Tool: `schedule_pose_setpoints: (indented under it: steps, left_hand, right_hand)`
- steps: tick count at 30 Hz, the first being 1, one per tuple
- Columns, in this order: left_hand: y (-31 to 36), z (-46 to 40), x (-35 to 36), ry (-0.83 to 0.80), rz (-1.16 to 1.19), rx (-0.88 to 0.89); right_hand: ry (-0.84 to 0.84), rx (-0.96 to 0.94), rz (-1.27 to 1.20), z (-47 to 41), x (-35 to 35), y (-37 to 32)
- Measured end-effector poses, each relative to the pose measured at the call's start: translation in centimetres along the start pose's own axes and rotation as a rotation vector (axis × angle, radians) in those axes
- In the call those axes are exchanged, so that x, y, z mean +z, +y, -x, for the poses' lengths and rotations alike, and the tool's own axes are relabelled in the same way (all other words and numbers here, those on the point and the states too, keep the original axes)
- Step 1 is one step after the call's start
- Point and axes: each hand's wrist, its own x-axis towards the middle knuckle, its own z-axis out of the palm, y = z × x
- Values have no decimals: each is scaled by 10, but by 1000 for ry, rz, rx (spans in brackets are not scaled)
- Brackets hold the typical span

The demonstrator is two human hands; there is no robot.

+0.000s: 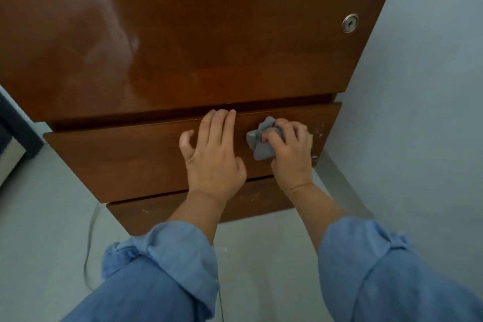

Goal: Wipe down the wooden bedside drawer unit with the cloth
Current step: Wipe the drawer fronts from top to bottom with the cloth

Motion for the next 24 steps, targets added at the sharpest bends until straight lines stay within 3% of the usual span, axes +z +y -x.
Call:
schedule_pose_setpoints:
  steps: [4,8,14,18,24]
  left_hand:
    - [10,-6,4,43,61,-74]
    - [8,-4,13,14,35,-69]
    - [14,-3,15,-27,28,-108]
    - [17,-1,14,-30,27,-128]
    - [16,-4,23,60,52,-125]
  right_hand:
    - [-130,-176,74,42,28,26]
    - [-304,-67,10,91,30,49]
    - [-62,204,-113,67,-6,52]
    - [148,186,-63,8,-21,66]
    - [123,107,69,13,3,97]
